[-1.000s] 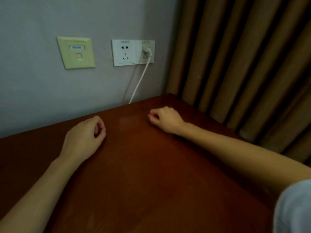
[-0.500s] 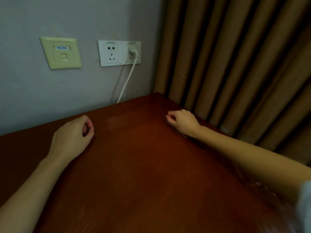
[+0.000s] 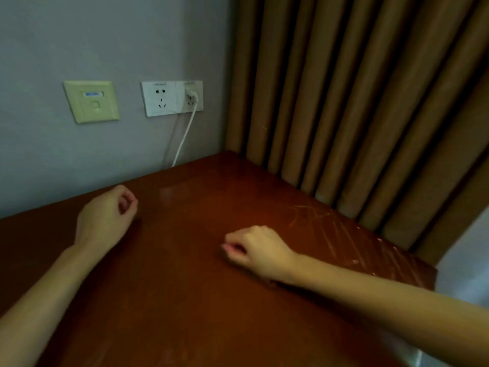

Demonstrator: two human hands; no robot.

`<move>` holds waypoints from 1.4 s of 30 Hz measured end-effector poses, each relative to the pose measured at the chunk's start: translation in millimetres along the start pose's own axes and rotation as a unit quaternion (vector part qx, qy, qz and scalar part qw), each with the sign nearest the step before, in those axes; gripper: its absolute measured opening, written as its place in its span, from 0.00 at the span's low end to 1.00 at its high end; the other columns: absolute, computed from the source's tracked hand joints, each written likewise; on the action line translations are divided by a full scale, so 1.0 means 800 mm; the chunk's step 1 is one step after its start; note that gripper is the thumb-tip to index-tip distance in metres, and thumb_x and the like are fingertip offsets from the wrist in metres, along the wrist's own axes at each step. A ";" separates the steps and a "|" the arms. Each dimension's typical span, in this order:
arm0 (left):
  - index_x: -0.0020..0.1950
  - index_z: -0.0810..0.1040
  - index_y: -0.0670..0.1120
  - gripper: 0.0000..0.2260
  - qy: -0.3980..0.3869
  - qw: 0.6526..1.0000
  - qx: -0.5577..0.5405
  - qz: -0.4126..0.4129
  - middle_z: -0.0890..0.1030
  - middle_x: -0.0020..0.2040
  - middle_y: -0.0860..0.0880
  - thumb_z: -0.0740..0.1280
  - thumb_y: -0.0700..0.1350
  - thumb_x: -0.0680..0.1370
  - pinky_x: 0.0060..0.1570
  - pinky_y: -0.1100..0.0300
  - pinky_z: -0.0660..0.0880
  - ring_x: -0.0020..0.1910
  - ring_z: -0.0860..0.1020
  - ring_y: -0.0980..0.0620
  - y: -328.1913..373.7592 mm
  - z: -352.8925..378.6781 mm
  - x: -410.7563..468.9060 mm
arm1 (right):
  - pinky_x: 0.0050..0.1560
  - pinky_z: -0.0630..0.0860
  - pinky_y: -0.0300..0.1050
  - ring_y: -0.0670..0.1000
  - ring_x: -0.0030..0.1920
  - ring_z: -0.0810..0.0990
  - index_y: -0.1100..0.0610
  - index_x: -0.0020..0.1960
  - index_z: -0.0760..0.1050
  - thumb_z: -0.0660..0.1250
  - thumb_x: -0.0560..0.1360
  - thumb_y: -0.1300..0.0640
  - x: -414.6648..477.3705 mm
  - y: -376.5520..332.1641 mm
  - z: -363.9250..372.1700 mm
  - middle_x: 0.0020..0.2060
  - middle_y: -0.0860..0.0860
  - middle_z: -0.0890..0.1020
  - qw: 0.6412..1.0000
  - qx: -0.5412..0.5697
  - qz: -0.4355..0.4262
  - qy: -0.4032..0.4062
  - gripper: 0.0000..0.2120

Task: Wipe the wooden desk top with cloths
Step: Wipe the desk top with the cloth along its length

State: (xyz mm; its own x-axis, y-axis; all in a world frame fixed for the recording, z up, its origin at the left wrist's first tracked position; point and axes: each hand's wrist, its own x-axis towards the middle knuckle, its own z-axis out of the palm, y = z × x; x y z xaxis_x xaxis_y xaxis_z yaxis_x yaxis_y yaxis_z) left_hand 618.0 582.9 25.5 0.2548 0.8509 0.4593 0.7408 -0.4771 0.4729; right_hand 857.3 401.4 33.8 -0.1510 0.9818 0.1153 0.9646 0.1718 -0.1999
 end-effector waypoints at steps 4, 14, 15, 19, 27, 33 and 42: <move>0.42 0.74 0.53 0.05 -0.031 0.998 -0.013 0.051 0.77 0.35 0.54 0.69 0.45 0.73 0.33 0.57 0.69 0.35 0.75 0.51 0.056 -0.006 -0.061 | 0.45 0.76 0.49 0.56 0.44 0.81 0.50 0.46 0.76 0.58 0.79 0.47 0.033 0.086 -0.012 0.41 0.53 0.82 0.986 -0.025 0.153 0.058 0.11; 0.44 0.70 0.54 0.04 -0.088 0.981 -0.007 0.175 0.71 0.36 0.57 0.63 0.50 0.77 0.35 0.62 0.68 0.38 0.71 0.57 0.150 0.010 -0.146 | 0.42 0.75 0.47 0.56 0.42 0.80 0.52 0.45 0.77 0.58 0.79 0.48 0.053 0.031 0.004 0.41 0.53 0.82 0.989 -0.005 0.122 0.085 0.12; 0.44 0.70 0.54 0.04 -0.094 0.981 -0.004 0.171 0.71 0.36 0.57 0.63 0.50 0.77 0.35 0.62 0.69 0.38 0.71 0.57 0.151 0.014 -0.149 | 0.40 0.75 0.48 0.54 0.39 0.79 0.52 0.42 0.75 0.59 0.79 0.48 0.035 0.025 0.004 0.37 0.52 0.80 0.993 -0.002 0.089 0.073 0.12; 0.44 0.71 0.54 0.04 -0.105 0.980 0.004 0.167 0.72 0.38 0.58 0.63 0.52 0.77 0.38 0.63 0.70 0.40 0.71 0.58 0.153 0.024 -0.153 | 0.31 0.68 0.46 0.48 0.31 0.73 0.50 0.35 0.68 0.58 0.79 0.48 -0.029 0.043 -0.004 0.30 0.48 0.75 0.998 -0.018 0.037 0.047 0.15; 0.46 0.72 0.54 0.03 -0.130 0.977 0.011 0.167 0.72 0.40 0.59 0.62 0.52 0.78 0.41 0.66 0.69 0.41 0.71 0.60 0.156 0.023 -0.152 | 0.42 0.78 0.48 0.48 0.32 0.76 0.50 0.41 0.76 0.58 0.80 0.48 0.035 0.127 -0.020 0.30 0.47 0.76 0.981 -0.007 0.164 0.100 0.13; 0.45 0.71 0.55 0.03 -0.135 0.977 0.013 0.165 0.71 0.39 0.59 0.63 0.52 0.78 0.37 0.67 0.67 0.40 0.71 0.60 0.155 0.019 -0.154 | 0.44 0.72 0.45 0.57 0.50 0.80 0.55 0.54 0.79 0.57 0.80 0.49 0.084 0.092 -0.008 0.48 0.55 0.82 0.971 -0.024 0.206 0.116 0.15; 0.44 0.72 0.55 0.04 -0.132 0.978 0.021 0.158 0.71 0.36 0.59 0.64 0.51 0.77 0.34 0.69 0.63 0.37 0.71 0.61 0.158 0.018 -0.155 | 0.30 0.65 0.42 0.46 0.29 0.72 0.51 0.35 0.68 0.60 0.78 0.49 -0.021 0.062 -0.007 0.28 0.46 0.73 0.998 -0.009 0.041 0.049 0.14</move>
State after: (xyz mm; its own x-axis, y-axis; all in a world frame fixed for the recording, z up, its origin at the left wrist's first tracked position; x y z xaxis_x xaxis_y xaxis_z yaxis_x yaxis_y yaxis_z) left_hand 688.7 420.1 17.7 0.6222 0.6928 0.3644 0.6230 -0.7201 0.3054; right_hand 908.7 393.1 27.7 -0.0496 0.9797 0.1942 0.9768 0.0881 -0.1950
